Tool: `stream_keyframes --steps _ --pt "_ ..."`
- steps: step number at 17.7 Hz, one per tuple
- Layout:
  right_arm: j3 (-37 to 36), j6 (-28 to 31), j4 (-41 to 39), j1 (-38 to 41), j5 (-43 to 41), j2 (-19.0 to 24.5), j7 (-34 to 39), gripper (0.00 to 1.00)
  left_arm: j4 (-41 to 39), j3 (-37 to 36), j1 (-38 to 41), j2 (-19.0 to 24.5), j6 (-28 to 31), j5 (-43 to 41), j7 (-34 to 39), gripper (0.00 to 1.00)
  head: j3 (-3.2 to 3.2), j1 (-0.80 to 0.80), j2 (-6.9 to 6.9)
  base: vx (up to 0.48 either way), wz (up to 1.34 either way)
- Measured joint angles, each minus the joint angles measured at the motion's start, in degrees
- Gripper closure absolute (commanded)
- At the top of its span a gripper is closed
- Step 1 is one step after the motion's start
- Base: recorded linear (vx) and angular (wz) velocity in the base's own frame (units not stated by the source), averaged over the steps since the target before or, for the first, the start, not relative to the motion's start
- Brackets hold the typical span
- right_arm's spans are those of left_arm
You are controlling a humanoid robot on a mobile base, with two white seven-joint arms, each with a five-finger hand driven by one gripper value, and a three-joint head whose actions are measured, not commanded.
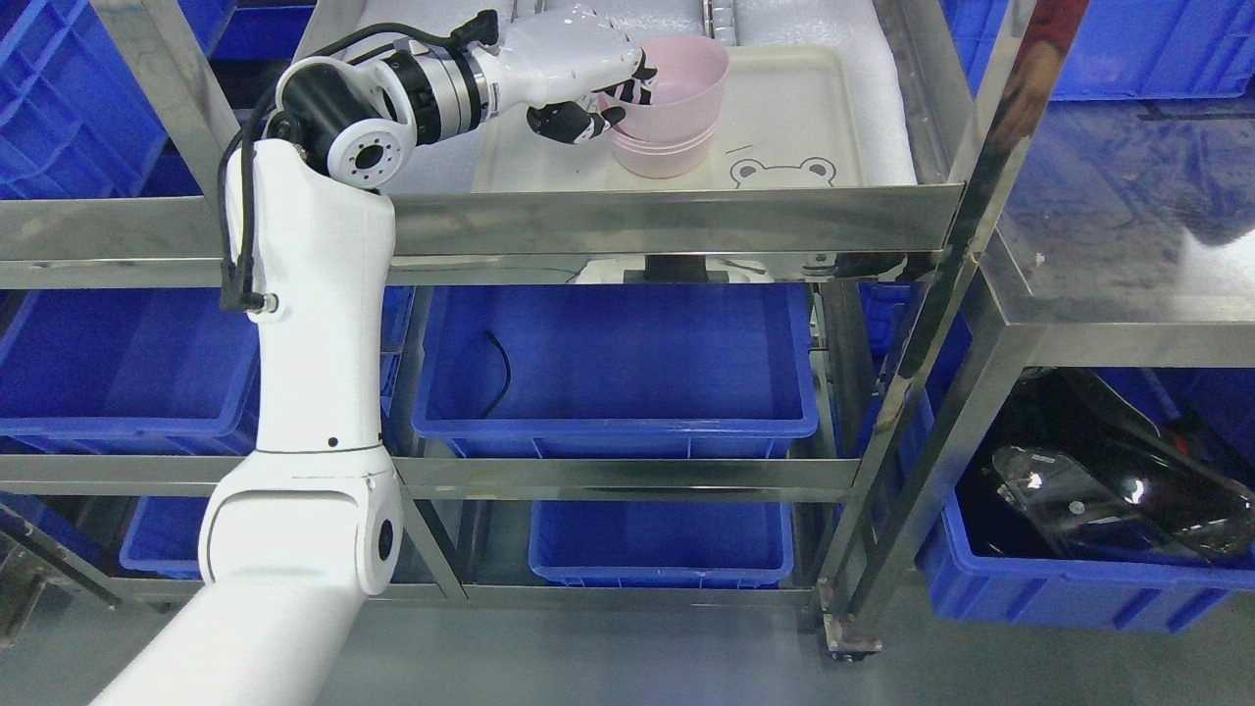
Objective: Stack pink IKEA bowl on shelf middle layer
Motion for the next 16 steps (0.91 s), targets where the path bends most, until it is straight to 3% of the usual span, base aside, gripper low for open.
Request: stream_keyframes --steps 3,5,8,9,13,16 --pt "0.0 0.0 0.0 0.0 0.0 0.0 0.0 0.0 0.3 0.6 0.0 0.8 0.0 -0.7 0.0 0.91 0.0 0.0 0.0 0.0 0.0" --pt "0.0 0.0 0.0 0.0 0.0 0.0 0.0 0.0 0.4 1.0 -0.1 1.3 0.0 -1.0 0.0 0.78 0.0 0.0 0.0 0.0 0.0" --pt "0.0 0.0 0.0 0.0 0.0 0.0 0.0 0.0 0.7 1.5 -0.2 1.5 0.0 -1.2 -0.1 0.23 0.0 0.0 0.0 0.0 0.0" --pt "0.0 0.0 0.0 0.0 0.0 0.0 0.0 0.0 0.8 1.7 -0.2 1.2 0.0 -1.3 0.7 0.15 0.0 0.0 0.0 0.0 0.0" --pt "0.0 0.0 0.0 0.0 0.0 0.0 0.0 0.0 1.6 2.4 -0.2 0.4 0.0 0.3 6.1 0.08 0.0 0.0 0.0 0.0 0.0" --pt "0.0 0.0 0.0 0.0 0.0 0.0 0.3 0.0 2.6 2.7 -0.3 0.0 -0.1 10.0 7.8 0.07 0.0 0.0 0.0 0.0 0.0"
